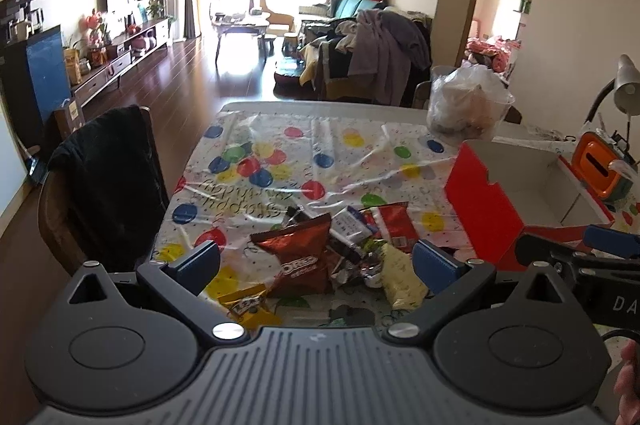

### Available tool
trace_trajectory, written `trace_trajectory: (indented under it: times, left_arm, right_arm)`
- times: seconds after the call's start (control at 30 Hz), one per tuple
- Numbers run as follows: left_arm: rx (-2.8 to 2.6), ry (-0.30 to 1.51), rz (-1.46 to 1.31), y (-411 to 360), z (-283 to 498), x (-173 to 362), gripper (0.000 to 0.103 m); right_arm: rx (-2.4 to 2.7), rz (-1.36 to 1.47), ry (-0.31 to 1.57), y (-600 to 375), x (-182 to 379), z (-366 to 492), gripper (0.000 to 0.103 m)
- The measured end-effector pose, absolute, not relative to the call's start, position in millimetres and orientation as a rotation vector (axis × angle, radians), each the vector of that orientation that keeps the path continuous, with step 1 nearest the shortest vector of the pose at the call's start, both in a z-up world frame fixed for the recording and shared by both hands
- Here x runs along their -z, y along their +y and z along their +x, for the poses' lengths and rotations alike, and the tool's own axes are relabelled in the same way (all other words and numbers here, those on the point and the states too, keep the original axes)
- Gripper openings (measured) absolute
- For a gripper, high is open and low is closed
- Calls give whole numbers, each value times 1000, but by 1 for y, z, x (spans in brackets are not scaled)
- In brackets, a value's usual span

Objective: Organize snacks
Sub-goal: 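Grasp the yellow sesame packet with the left gripper while the right grasps the blue candy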

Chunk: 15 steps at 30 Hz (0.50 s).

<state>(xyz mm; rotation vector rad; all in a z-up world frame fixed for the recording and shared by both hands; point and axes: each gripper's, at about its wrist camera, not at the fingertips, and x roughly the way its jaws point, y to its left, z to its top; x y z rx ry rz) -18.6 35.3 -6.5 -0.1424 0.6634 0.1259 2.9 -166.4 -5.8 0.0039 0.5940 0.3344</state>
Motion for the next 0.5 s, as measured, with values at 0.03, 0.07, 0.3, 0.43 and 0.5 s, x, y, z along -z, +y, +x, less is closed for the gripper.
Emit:
trace_trajectory:
  times: [0.03, 0.07, 0.3, 0.43, 0.5]
  left_arm:
    - [-129, 670, -149, 39, -17, 9, 103]
    - [-128, 680, -156, 42, -15, 11, 103]
    - [-115, 720, -122, 58, -5, 32, 103]
    - [-102, 752, -97, 67, 0, 47, 103]
    - [-106, 792, -91, 70, 3, 58, 103]
  right_arm:
    - [-340, 6, 607, -166, 8, 5, 103]
    - [-342, 9, 622, -165, 11, 8, 102]
    - [-361, -11, 729, -156, 37, 30, 96]
    - [-398, -56, 773, -148, 53, 38, 93]
    - [-409, -95, 790, -141, 60, 38, 90]
